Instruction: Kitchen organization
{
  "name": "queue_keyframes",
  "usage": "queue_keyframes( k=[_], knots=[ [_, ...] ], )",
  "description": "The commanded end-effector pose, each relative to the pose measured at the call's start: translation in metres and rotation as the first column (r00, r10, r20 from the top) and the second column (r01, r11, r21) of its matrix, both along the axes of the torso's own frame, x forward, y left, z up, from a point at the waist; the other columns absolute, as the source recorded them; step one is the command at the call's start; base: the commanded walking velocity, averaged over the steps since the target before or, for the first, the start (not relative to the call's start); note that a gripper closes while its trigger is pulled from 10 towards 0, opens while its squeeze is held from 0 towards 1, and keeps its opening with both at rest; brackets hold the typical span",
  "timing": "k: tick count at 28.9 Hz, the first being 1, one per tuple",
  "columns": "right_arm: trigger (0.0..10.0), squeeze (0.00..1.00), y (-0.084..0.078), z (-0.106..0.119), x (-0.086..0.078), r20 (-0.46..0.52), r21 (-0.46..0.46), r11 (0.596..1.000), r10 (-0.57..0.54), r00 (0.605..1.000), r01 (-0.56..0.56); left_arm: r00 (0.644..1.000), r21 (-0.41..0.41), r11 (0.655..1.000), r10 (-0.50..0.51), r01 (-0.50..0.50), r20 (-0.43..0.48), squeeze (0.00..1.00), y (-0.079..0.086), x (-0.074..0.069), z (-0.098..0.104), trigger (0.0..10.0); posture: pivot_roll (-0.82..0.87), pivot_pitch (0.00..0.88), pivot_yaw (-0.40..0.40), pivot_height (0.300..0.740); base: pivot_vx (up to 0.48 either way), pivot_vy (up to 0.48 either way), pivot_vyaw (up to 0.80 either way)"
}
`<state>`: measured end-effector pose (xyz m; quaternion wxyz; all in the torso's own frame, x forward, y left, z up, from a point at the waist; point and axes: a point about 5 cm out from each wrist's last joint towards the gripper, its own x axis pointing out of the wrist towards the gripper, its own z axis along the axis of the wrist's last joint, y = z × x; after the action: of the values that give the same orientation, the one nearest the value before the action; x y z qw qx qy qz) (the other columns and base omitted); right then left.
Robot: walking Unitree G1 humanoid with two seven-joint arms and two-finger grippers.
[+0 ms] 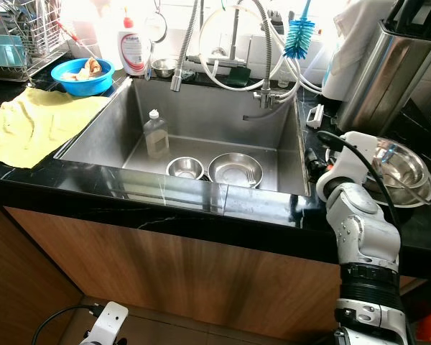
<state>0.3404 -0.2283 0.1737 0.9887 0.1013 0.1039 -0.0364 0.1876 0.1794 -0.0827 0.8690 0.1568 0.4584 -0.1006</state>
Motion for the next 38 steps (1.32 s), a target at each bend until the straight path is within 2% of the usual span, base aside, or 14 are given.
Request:
queue_keyframes(
  k=[1, 8, 12, 14, 18, 22, 25, 31, 38],
  knots=[
    [10.0, 0.00, 0.004, 0.002, 0.000, 0.007, -0.003, 1.000, 0.019, 1.000, -0.019, 1.000, 0.007, 1.000, -0.014, 0.014, 0.000, 0.00, 0.001, 0.000, 0.000, 10.0, -0.13, 0.010, -0.047, 0.740, 0.000, 0.000, 0.00],
    [10.0, 0.00, -0.004, 0.008, -0.001, 0.049, -0.040, 0.999, -0.019, 0.999, 0.021, 1.000, 0.008, 1.000, -0.019, 0.019, -0.001, 0.00, 0.001, 0.000, 0.000, 10.0, -0.13, 0.009, -0.045, 0.740, 0.000, 0.000, 0.00],
    [10.0, 0.00, -0.014, 0.009, -0.001, 0.057, -0.036, 0.996, -0.080, 0.995, 0.082, 1.000, 0.009, 1.000, -0.021, 0.021, -0.001, 0.00, 0.001, 0.000, 0.000, 10.0, -0.13, 0.006, -0.043, 0.740, 0.000, 0.000, 0.00],
    [10.0, 0.00, -0.020, 0.015, -0.002, 0.100, -0.063, 0.990, -0.123, 0.987, 0.130, 1.000, 0.010, 1.000, -0.023, 0.023, -0.002, 0.00, 0.001, -0.001, 0.000, 10.0, -0.13, 0.003, -0.041, 0.740, 0.000, 0.000, 0.00],
    [10.0, 0.00, -0.013, 0.027, -0.002, 0.201, -0.104, 0.989, -0.080, 0.976, 0.102, 1.000, 0.012, 0.999, -0.029, 0.030, -0.005, 0.00, 0.001, -0.001, 0.000, 10.0, -0.13, 0.000, -0.040, 0.740, 0.000, 0.000, 0.00],
    [10.0, 0.00, -0.001, 0.025, -0.001, 0.212, -0.144, 0.988, -0.018, 0.977, 0.050, 0.999, 0.014, 0.999, -0.035, 0.035, -0.008, 0.00, 0.001, -0.002, -0.001, 10.0, -0.13, 0.000, -0.040, 0.740, 0.000, 0.000, 0.00],
    [10.0, 0.00, 0.011, 0.016, 0.001, 0.183, -0.160, 0.987, 0.031, 0.983, -0.001, 0.999, 0.015, 0.999, -0.036, 0.036, -0.009, 0.00, 0.001, -0.002, -0.001, 10.0, -0.13, 0.000, -0.043, 0.740, 0.000, 0.000, 0.00],
    [10.0, 0.00, 0.013, 0.013, 0.002, 0.190, -0.154, 0.988, 0.035, 0.981, -0.005, 1.000, 0.013, 0.999, -0.030, 0.030, -0.008, 0.00, 0.001, -0.002, -0.001, 10.0, -0.12, 0.000, -0.045, 0.740, 0.000, 0.000, 0.00],
    [10.0, 0.00, 0.013, 0.020, 0.000, 0.238, -0.211, 0.977, 0.031, 0.971, 0.021, 1.000, 0.013, 0.999, -0.029, 0.029, -0.006, 0.00, 0.001, -0.001, -0.001, 10.0, -0.13, 0.000, -0.047, 0.740, 0.000, 0.000, 0.00]
  ],
)
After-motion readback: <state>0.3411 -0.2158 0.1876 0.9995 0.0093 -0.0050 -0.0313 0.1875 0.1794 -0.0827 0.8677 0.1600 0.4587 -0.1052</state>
